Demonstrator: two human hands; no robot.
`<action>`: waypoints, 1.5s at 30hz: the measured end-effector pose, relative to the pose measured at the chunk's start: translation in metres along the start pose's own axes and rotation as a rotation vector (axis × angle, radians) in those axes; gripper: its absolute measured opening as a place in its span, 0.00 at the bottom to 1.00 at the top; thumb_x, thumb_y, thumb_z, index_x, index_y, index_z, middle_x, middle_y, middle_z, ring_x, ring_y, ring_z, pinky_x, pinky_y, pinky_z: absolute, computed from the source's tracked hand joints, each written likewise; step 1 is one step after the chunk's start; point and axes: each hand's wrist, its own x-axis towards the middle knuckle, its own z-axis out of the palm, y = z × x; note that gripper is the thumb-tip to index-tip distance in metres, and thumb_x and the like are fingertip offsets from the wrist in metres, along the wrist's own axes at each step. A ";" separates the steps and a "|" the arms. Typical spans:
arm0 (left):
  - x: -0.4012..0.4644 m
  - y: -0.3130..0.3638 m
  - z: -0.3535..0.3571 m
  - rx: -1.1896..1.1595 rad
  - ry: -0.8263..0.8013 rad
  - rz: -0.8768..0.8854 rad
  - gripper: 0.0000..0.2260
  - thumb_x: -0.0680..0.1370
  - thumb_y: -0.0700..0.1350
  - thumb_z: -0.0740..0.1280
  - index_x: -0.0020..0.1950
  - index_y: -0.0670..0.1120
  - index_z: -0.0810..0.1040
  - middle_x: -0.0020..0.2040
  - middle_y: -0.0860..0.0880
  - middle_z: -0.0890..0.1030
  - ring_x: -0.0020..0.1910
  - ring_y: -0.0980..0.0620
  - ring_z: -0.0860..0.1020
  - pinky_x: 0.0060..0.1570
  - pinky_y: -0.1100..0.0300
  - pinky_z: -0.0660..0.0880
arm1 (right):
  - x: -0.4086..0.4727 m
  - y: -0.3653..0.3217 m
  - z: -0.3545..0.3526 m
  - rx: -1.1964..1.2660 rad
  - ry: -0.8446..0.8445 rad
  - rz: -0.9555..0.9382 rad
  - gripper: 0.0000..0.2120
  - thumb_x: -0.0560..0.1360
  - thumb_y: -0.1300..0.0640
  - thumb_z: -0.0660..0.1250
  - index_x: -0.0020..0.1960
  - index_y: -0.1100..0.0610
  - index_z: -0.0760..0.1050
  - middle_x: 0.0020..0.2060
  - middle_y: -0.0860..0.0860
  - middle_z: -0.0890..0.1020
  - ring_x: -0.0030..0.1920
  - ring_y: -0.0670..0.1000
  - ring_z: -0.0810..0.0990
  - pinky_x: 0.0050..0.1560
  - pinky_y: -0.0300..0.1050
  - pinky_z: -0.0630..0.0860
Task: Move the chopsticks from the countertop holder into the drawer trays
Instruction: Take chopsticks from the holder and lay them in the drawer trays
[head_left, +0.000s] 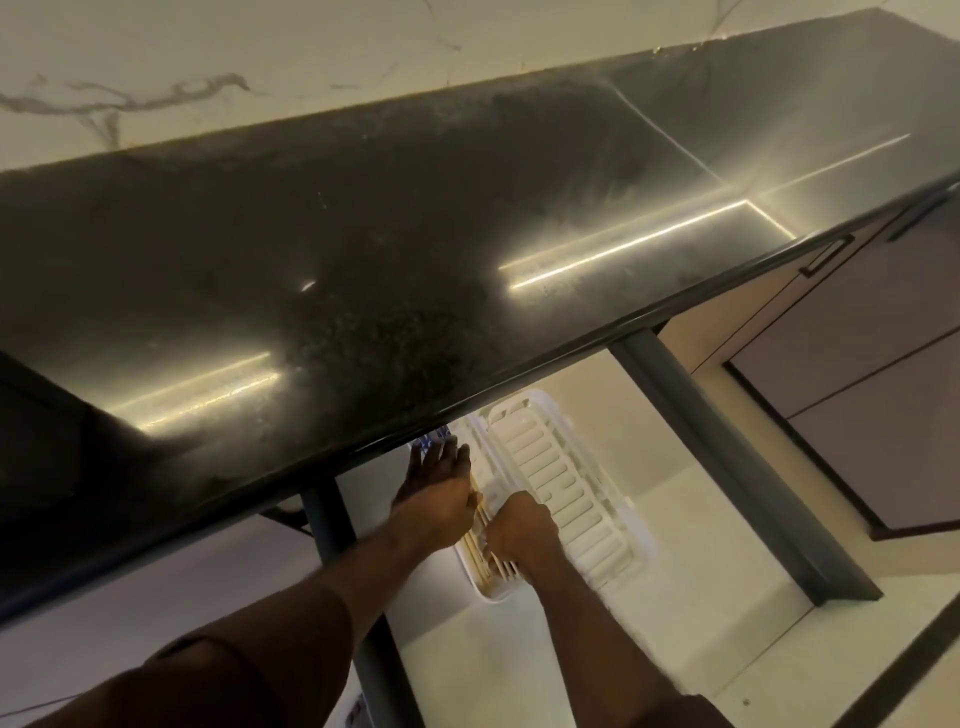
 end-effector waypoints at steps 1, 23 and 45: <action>0.001 -0.001 0.002 0.065 -0.009 0.016 0.29 0.83 0.56 0.47 0.78 0.44 0.39 0.79 0.42 0.40 0.77 0.44 0.38 0.72 0.46 0.32 | 0.000 0.000 0.005 -0.017 0.022 -0.009 0.17 0.72 0.55 0.72 0.58 0.60 0.76 0.53 0.53 0.83 0.53 0.54 0.82 0.48 0.42 0.76; -0.010 0.009 -0.021 0.251 -0.098 0.077 0.26 0.82 0.53 0.54 0.78 0.45 0.55 0.79 0.43 0.54 0.78 0.43 0.46 0.74 0.41 0.38 | -0.028 0.011 -0.004 -0.044 0.157 -0.261 0.20 0.74 0.61 0.68 0.65 0.53 0.75 0.59 0.55 0.81 0.56 0.57 0.81 0.55 0.46 0.76; -0.250 -0.121 -0.206 -0.722 1.061 -0.029 0.19 0.77 0.45 0.68 0.68 0.49 0.75 0.69 0.50 0.75 0.66 0.55 0.74 0.65 0.63 0.68 | -0.247 -0.182 -0.086 0.356 0.538 -0.920 0.07 0.76 0.56 0.69 0.51 0.47 0.82 0.41 0.39 0.82 0.45 0.38 0.79 0.46 0.25 0.72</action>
